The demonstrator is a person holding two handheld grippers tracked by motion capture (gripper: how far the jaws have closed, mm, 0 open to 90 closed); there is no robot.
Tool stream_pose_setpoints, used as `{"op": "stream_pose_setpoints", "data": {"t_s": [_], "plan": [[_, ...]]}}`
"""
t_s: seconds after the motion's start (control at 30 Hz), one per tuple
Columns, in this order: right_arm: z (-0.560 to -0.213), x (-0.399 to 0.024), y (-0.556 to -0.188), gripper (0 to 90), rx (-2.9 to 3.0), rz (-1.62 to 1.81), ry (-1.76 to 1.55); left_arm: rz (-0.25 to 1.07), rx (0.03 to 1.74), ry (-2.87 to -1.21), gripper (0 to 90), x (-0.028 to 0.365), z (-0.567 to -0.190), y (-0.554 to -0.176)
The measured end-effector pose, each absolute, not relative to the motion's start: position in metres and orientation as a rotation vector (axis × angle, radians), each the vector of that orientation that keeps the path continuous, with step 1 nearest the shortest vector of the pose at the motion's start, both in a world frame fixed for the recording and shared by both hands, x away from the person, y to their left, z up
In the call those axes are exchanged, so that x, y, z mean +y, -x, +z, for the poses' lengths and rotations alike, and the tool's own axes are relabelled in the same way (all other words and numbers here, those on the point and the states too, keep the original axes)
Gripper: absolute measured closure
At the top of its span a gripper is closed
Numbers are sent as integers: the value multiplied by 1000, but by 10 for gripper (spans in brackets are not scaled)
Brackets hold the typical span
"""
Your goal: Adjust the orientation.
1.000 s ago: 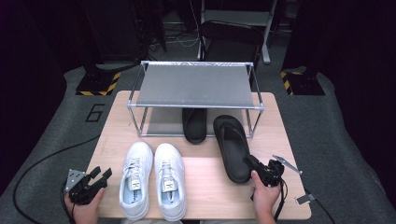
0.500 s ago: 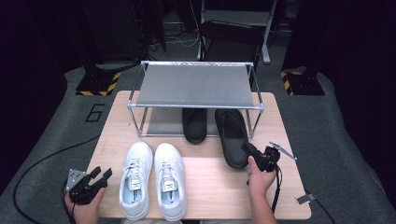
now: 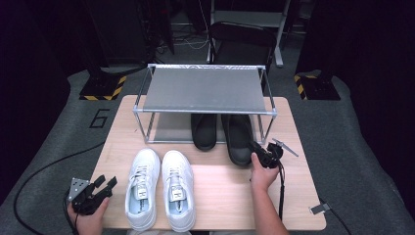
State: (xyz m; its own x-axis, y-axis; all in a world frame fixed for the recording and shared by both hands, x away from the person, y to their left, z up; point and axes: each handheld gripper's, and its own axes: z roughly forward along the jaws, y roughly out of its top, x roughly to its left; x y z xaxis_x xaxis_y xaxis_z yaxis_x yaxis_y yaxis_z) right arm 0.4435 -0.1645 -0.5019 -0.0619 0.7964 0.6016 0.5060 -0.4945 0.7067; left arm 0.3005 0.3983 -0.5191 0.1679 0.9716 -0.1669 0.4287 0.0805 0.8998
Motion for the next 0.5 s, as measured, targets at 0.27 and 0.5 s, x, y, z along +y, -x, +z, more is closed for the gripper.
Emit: {"op": "stream_pose_setpoints", "data": {"t_s": [0.27, 0.5], "plan": [[-508, -152, -467, 655, 1356, 1572, -1970, 731, 1429, -1480, 472, 401, -522, -299], [-514, -146, -485, 656, 1356, 1511, -1982, 723, 1459, -1479, 473, 404, -523, -299]]}}
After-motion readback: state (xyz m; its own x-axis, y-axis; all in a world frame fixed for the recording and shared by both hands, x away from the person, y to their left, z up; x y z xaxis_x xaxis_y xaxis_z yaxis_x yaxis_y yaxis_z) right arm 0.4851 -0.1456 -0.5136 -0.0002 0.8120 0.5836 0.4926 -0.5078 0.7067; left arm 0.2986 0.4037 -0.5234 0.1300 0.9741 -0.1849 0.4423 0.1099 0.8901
